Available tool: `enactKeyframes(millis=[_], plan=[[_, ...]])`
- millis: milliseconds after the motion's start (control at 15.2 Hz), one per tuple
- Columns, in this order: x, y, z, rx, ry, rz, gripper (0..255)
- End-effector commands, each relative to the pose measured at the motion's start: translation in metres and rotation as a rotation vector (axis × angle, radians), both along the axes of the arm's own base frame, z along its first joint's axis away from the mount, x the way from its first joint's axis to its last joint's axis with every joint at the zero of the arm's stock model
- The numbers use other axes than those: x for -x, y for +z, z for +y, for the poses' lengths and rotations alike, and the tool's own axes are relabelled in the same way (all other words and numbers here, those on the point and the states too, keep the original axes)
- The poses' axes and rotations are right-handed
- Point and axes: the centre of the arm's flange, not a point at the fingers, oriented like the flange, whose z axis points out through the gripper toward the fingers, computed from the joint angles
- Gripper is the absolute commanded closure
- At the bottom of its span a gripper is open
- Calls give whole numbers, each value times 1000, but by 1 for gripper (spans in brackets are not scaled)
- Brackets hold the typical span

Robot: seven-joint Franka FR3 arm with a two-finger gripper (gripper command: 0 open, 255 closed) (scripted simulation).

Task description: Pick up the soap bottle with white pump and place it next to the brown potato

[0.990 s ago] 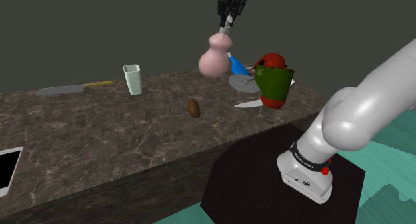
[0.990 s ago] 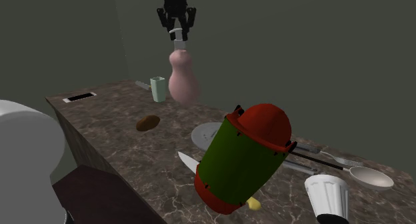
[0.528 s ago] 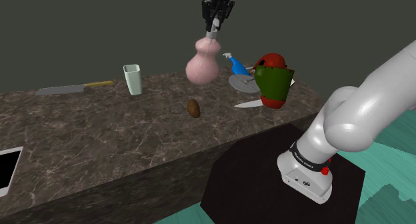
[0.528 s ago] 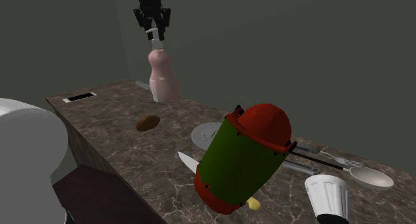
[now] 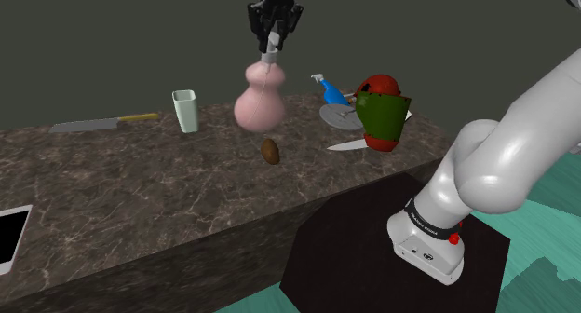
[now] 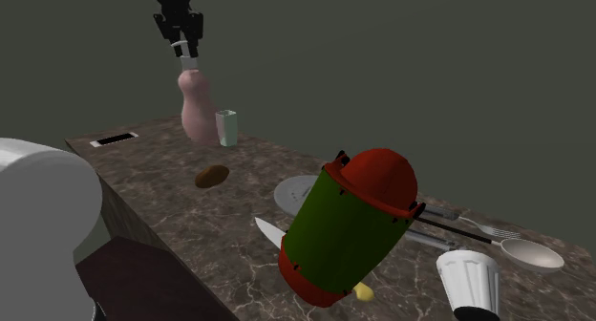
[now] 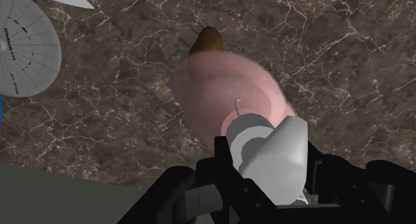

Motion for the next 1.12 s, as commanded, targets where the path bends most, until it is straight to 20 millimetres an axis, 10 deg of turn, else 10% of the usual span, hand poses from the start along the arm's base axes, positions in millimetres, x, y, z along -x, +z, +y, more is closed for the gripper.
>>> enactKeyframes(millis=[0, 594, 1056], plan=[[6, 1, 26, -1, -1, -2, 255], [20, 1, 147, -1, -1, -2, 255], [20, -36, 147, -1, -1, -2, 255]])
